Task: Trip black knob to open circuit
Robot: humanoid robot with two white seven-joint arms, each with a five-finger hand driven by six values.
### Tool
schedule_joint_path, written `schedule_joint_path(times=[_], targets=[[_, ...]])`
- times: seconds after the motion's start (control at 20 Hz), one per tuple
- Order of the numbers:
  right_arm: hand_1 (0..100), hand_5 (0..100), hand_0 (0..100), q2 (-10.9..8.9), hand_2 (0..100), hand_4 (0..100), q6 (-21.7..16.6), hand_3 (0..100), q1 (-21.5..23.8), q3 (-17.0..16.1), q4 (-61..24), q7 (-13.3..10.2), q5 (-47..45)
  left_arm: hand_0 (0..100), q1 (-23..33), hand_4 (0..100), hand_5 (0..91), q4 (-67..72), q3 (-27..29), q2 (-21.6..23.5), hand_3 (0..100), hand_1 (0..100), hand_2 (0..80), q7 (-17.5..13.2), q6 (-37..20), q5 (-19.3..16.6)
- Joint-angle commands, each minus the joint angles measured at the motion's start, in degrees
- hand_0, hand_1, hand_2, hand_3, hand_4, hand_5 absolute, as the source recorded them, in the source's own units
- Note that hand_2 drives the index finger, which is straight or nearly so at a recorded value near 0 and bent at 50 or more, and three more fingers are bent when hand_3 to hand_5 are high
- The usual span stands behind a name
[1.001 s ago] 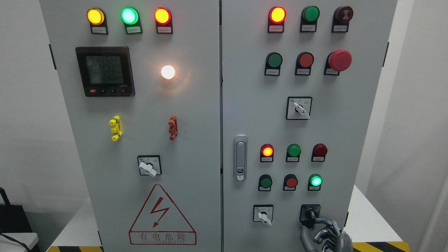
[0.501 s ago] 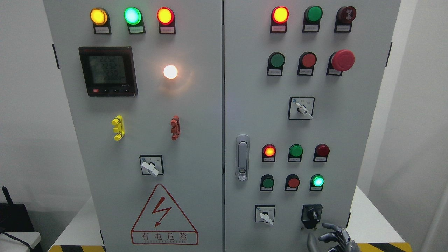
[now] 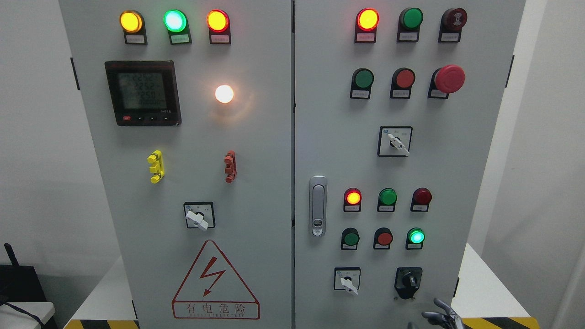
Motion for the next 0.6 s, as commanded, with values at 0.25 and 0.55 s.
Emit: schedule_joint_path(times=[0.25,0.55], targets=[[15,28,19,-4.0,0,28,-5.5,23,10.03,0.11,-8.89,8.96,-5.9,12,-0.44,0,0.0,0.0,0.0,0.01,0,39,0.0,0.04,0.02,-1.93],[9,22,3,-8.48,0,21,-8.92,17,16.54,0.64,-12.68,11.59,-10.48,12,-0.44,0,0.0,0.0,0.0,0.01,0,39,0.0,0.04,0.02,-1.93]])
